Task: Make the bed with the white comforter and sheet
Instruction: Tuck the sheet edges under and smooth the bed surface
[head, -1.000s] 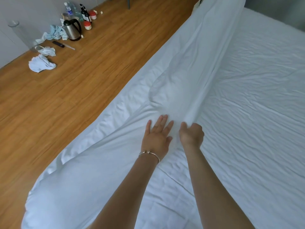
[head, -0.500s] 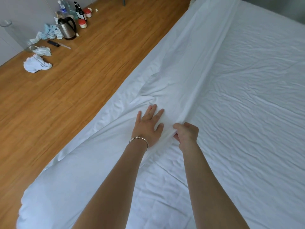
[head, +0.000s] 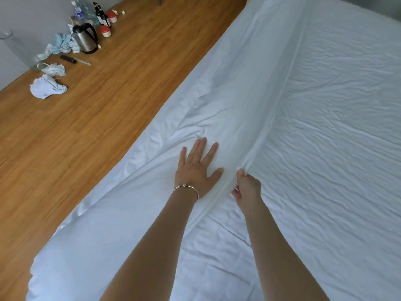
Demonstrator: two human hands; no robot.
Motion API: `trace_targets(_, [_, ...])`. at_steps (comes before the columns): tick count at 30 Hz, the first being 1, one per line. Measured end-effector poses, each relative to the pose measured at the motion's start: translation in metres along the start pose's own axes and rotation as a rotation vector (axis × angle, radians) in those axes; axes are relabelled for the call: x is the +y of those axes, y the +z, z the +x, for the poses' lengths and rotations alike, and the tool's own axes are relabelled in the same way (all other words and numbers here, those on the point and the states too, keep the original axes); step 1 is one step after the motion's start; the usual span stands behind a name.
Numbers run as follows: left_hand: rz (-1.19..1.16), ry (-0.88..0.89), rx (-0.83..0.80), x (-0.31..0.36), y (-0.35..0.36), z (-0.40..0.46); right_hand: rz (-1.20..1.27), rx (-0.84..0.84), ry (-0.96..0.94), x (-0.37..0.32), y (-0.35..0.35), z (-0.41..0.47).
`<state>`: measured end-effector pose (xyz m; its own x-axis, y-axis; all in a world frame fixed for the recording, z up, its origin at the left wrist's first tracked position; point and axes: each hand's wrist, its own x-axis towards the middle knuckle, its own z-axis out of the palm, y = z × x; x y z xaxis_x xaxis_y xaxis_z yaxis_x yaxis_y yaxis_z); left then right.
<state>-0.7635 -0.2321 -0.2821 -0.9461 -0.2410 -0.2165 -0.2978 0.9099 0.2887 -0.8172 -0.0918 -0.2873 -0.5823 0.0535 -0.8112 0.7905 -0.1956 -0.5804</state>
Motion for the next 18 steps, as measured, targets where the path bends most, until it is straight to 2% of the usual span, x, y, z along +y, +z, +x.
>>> trace_targets(2, [0.107,-0.015,0.014,0.007,0.004,-0.003,0.073,-0.122,0.004,-0.001,0.009,0.001])
trace_targets(4, [0.128,-0.011,0.02,0.011,0.008,-0.006,0.048,-0.11,-0.035,0.0,0.016,0.004])
trace_targets(7, [0.123,-0.011,0.036,0.01,0.008,-0.006,-0.163,0.199,-0.226,0.006,0.023,0.009])
trace_targets(9, [0.119,-0.012,0.04,0.008,0.005,-0.003,-0.282,0.313,-0.35,0.012,0.021,0.011])
trace_targets(11, [0.127,-0.015,0.046,0.008,0.005,-0.004,-0.437,0.381,-0.386,0.018,0.012,0.018])
trace_targets(14, [0.139,-0.018,0.061,0.014,0.008,-0.006,-0.43,0.377,-0.276,0.024,-0.005,0.037])
trace_targets(18, [0.13,-0.017,0.054,0.014,0.01,-0.005,-0.062,0.221,-0.032,0.03,-0.003,0.05])
